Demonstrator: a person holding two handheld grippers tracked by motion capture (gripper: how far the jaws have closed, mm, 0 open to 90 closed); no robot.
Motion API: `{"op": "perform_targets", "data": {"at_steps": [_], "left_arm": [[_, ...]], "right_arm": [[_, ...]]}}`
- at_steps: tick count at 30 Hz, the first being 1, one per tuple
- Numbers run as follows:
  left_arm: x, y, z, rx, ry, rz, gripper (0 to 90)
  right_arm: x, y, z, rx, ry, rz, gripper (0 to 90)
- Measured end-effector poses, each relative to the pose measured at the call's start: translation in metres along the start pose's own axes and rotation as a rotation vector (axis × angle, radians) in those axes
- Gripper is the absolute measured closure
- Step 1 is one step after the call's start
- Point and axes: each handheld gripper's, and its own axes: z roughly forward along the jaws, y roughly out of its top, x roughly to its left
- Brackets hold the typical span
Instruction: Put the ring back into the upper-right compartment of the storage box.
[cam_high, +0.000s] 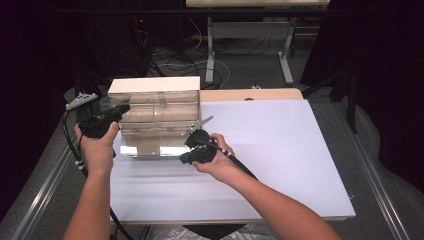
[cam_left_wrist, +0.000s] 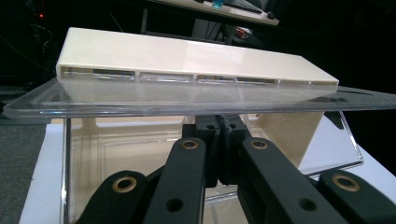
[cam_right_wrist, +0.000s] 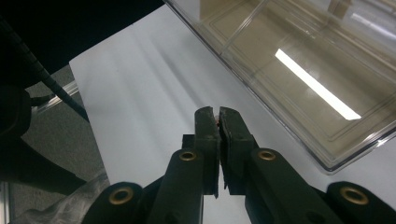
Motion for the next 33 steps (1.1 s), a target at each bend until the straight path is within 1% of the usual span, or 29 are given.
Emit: {"op": "perform_targets", "data": {"at_steps": [1, 2, 3, 4, 5, 6, 7, 8, 9, 10, 11, 12, 13, 14, 18, 19, 22, 25, 26, 27, 33], "left_arm": [[0.0, 0.0, 0.0, 0.0, 0.0, 0.0, 90.0], [0.0, 0.0, 0.0, 0.0, 0.0, 0.0, 90.0], [0.0, 0.0, 0.0, 0.0, 0.0, 0.0, 90.0], [0.0, 0.0, 0.0, 0.0, 0.0, 0.0, 90.0], [0.0, 0.0, 0.0, 0.0, 0.0, 0.0, 90.0], [0.0, 0.0, 0.0, 0.0, 0.0, 0.0, 90.0], [0.0, 0.0, 0.0, 0.001, 0.0, 0.0, 90.0], [0.0, 0.0, 0.0, -0.001, -0.001, -0.001, 90.0], [0.0, 0.0, 0.0, 0.0, -0.001, 0.0, 90.0], [0.0, 0.0, 0.0, 0.0, -0.001, 0.0, 90.0], [0.0, 0.0, 0.0, 0.0, -0.001, 0.0, 90.0], [0.0, 0.0, 0.0, -0.001, -0.001, -0.001, 90.0], [0.0, 0.0, 0.0, -0.001, -0.001, -0.001, 90.0], [0.0, 0.0, 0.0, 0.001, -0.001, -0.002, 90.0], [0.0, 0.0, 0.001, 0.001, -0.002, -0.002, 90.0], [0.0, 0.0, 0.001, 0.0, -0.002, -0.002, 90.0], [0.0, 0.0, 0.001, 0.0, -0.002, -0.002, 90.0], [0.0, 0.0, 0.001, 0.0, -0.002, -0.001, 90.0], [0.0, 0.0, 0.001, 0.0, -0.003, -0.002, 90.0], [0.0, 0.0, 0.001, -0.001, -0.002, 0.0, 90.0], [0.0, 0.0, 0.001, 0.001, -0.002, -0.001, 90.0]], "right_arm": [[0.0, 0.002, -0.002, -0.006, -0.006, -0.002, 87.1], [0.001, 0.003, -0.004, -0.009, 0.0, 0.007, 87.1], [0.001, 0.005, -0.006, -0.011, -0.008, 0.004, 87.1], [0.0, 0.007, -0.008, -0.009, -0.002, 0.005, 87.1], [0.001, 0.009, -0.009, -0.031, -0.006, 0.008, 87.1], [0.001, 0.01, -0.011, -0.034, -0.009, 0.016, 87.1], [0.0, 0.013, -0.014, -0.018, -0.002, 0.002, 87.1], [0.0, 0.014, -0.015, -0.043, -0.01, 0.007, 87.1], [0.0, 0.016, -0.016, -0.046, -0.012, 0.005, 87.1], [0.0, 0.018, -0.02, -0.025, -0.012, 0.007, 87.1], [-0.001, 0.019, -0.02, -0.047, -0.016, 0.006, 87.1], [-0.001, 0.022, -0.024, -0.023, -0.019, 0.008, 87.1], [-0.002, 0.023, -0.024, -0.06, -0.024, 0.003, 87.1], [-0.002, 0.024, -0.027, -0.043, -0.027, 0.012, 87.1], [-0.004, 0.03, -0.032, -0.071, -0.035, 0.004, 87.1], [-0.004, 0.031, -0.034, -0.065, -0.038, 0.008, 87.1], [-0.005, 0.035, -0.038, -0.092, -0.053, 0.012, 87.1], [-0.007, 0.038, -0.043, -0.121, -0.058, 0.014, 87.1], [-0.008, 0.039, -0.044, -0.13, -0.065, 0.009, 87.1], [-0.009, 0.04, -0.045, -0.137, -0.067, 0.016, 87.1], [-0.014, 0.045, -0.051, -0.16, -0.087, 0.03, 87.1]]}}
